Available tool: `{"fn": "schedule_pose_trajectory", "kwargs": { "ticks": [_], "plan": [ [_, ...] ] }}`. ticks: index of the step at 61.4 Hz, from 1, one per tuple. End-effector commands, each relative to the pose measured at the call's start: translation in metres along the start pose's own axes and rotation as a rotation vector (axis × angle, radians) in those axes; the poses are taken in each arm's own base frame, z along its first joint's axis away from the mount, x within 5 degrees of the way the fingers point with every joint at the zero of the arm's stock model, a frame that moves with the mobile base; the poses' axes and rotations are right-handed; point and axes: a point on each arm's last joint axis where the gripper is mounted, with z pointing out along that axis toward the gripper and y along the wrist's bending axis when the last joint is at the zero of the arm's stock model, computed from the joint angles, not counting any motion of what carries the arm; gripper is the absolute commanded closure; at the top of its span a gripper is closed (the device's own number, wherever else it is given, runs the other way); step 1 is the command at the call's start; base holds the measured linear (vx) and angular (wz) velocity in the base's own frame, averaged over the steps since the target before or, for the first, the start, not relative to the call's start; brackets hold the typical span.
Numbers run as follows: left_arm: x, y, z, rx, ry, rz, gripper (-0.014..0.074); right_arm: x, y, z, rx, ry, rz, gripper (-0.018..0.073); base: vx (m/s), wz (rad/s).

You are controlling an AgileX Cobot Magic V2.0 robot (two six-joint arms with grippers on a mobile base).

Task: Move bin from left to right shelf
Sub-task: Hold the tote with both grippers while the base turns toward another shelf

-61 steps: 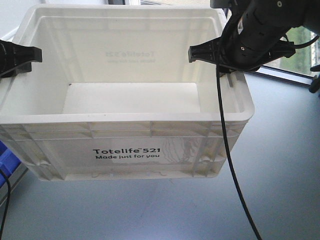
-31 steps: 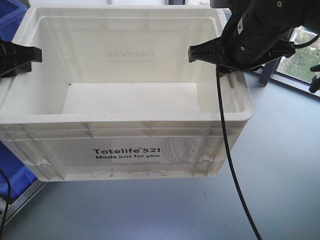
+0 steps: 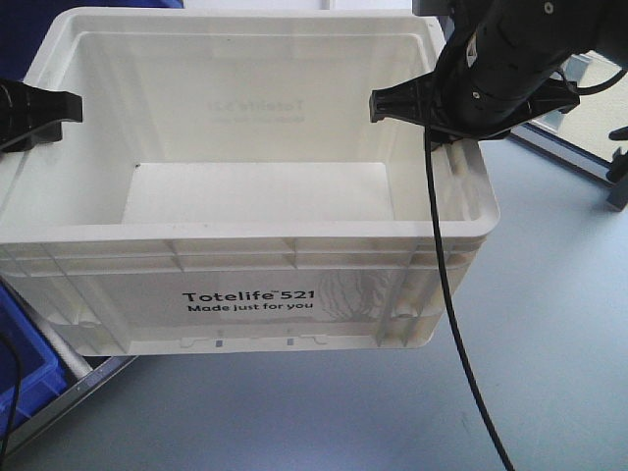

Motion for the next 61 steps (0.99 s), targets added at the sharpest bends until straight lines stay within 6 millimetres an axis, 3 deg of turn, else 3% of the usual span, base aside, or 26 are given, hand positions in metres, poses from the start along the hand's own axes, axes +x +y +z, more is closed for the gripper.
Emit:
{"fn": "schedule_pose_trajectory", "kwargs": {
  "ticks": [1,61],
  "plan": [
    [-0.0212,-0.0063,-0.0268,0.033,-0.206,0.030,0.0505,-0.0145,-0.0138,-0.0299,0.043,-0.172,-0.028,0.0549,0.02,0.36],
    [-0.0212,-0.0063,-0.0268,0.033,-0.206,0.030,0.0505,-0.0146,-0.0138,-0.0299,0.043,-0.173,-0.029,0.0549,-0.02,0.33]
  ]
}}
